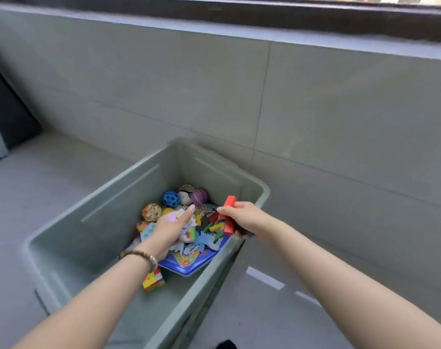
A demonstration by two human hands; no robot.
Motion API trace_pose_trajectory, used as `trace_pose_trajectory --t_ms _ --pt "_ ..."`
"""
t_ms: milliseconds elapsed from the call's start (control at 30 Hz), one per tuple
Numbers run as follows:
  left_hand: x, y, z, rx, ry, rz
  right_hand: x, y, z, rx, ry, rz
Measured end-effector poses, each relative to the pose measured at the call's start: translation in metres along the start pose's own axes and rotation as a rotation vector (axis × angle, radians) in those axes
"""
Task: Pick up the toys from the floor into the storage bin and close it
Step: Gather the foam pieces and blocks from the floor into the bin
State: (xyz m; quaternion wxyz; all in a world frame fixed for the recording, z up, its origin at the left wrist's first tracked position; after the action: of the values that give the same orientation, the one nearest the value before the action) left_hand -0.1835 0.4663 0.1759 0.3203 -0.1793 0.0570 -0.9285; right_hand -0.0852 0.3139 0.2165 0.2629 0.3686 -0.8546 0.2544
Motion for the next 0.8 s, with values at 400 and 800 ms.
trace_pose_trajectory --t_ms 400,800 --pt "-0.051 -0.061 -0.060 -0.162 -0.163 0.099 -0.052 0.024 -0.004 0.679 -0.243 0.258" --pt "0.018 0.069 0.057 -0.617 0.446 -0.158 0.065 -0.159 0.088 0.730 -0.101 0.567"
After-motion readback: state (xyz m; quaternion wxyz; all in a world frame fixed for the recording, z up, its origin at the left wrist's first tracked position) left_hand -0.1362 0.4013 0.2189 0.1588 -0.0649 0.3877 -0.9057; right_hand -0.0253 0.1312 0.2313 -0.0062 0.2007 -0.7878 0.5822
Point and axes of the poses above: each hand's wrist, its own x-axis away from the middle knuckle, its own y-axis out of the palm, z = x × y, the point moved 2 cm from there along -x, towards the middle knuckle, and after that the axes turned 9 degrees about y, right-handed, at the moved point
